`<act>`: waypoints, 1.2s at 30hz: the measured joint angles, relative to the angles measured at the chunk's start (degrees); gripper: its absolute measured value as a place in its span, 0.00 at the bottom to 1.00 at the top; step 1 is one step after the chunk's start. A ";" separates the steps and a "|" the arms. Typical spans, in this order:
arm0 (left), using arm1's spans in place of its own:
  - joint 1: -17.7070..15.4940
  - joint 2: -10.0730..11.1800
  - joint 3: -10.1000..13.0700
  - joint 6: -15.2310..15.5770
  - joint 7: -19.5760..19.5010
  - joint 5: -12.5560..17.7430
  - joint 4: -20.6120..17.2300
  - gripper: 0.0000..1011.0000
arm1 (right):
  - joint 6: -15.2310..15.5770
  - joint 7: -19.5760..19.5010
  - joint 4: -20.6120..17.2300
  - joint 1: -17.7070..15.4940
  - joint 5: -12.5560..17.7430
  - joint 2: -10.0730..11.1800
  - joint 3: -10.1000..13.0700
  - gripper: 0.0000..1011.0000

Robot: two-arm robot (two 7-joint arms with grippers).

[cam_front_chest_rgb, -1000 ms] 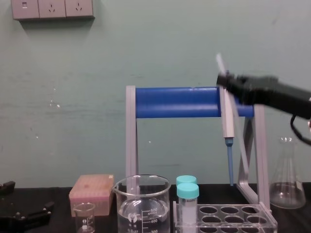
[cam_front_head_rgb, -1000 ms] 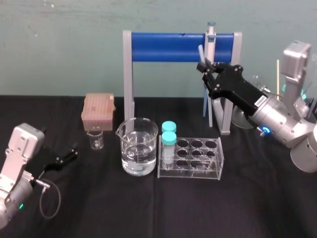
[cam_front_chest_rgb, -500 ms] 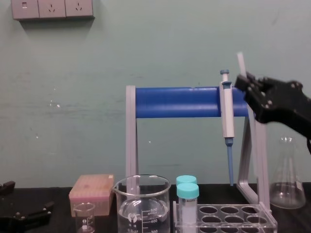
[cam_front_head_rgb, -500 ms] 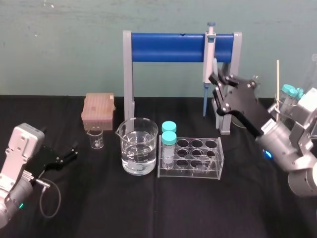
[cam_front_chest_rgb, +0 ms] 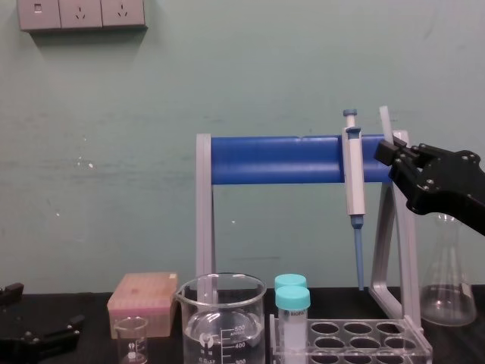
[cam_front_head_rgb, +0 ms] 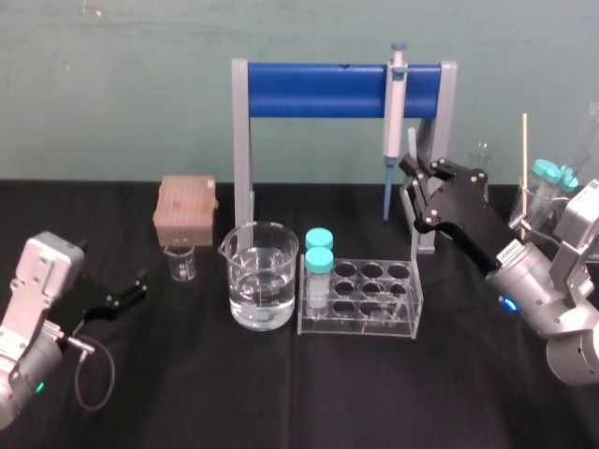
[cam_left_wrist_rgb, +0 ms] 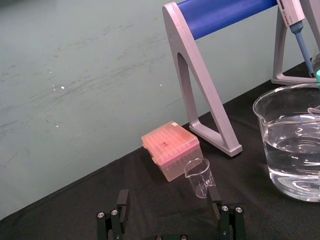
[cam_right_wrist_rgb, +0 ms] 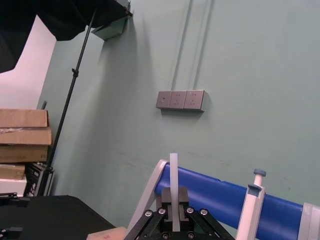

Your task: Pick up the stirring rod with one hand, then place it down.

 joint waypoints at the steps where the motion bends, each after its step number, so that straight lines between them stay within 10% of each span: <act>1: 0.00 0.00 0.00 0.00 0.00 0.00 0.00 0.99 | -0.01 0.00 0.00 0.01 -0.01 0.00 -0.01 0.07; 36: -0.01 0.00 0.00 0.00 0.00 0.00 0.00 0.99 | -0.17 -0.09 -0.14 0.23 -0.20 0.06 -0.17 0.07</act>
